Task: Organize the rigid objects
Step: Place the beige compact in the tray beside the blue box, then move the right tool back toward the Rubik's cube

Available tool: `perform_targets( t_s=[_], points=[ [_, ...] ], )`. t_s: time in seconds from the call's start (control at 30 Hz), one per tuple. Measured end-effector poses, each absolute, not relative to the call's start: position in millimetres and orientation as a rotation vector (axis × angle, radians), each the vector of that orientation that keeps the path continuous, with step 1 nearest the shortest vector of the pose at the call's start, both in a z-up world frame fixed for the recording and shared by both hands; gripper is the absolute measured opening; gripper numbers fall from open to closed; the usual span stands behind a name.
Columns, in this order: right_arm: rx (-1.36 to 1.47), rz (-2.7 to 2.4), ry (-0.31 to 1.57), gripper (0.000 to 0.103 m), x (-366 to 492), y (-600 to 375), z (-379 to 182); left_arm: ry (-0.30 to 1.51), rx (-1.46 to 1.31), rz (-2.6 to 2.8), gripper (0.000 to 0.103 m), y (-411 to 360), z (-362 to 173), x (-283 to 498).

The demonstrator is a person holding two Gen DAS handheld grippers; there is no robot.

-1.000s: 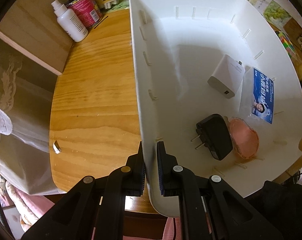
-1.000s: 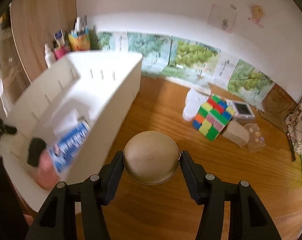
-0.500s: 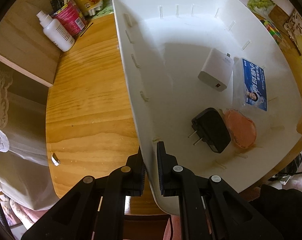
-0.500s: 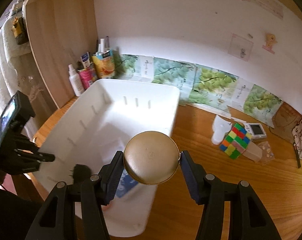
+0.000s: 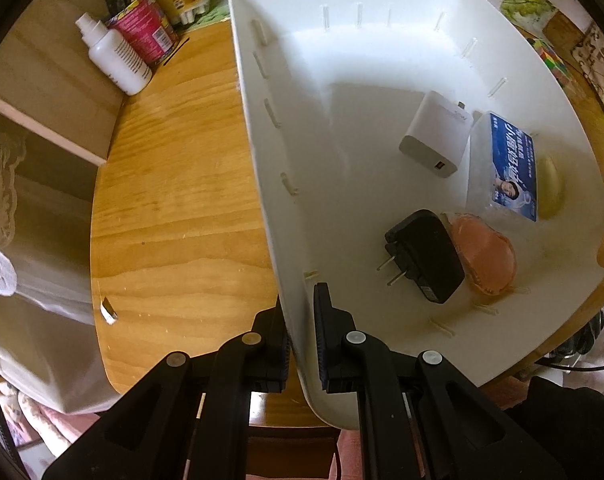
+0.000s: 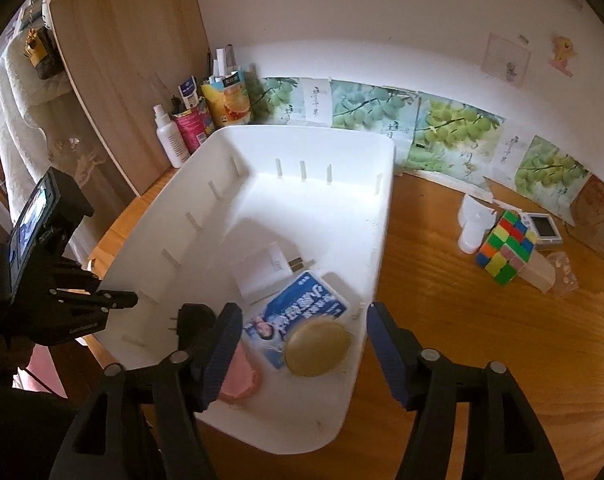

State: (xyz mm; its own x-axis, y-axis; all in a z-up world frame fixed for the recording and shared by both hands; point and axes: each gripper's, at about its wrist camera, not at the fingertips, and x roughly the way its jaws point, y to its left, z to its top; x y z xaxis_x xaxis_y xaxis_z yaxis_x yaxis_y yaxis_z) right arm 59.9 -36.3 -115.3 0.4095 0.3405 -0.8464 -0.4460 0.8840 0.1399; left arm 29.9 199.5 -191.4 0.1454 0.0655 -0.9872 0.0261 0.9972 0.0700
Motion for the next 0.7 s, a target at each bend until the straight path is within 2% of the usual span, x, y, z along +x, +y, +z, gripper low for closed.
perform_targets(
  t_s=[0.57, 0.7],
  points=[
    [-0.021, 0.365, 1.169, 0.072, 113.8, -113.5, -132.1, 1.447, -0.018, 0.168, 0.01, 202.6, -192.2, 32.7],
    [-0.015, 0.319, 1.162, 0.079, 132.0, -134.9, -133.5, 1.456, -0.056, 0.201, 0.01, 205.4, -193.1, 35.3]
  ],
)
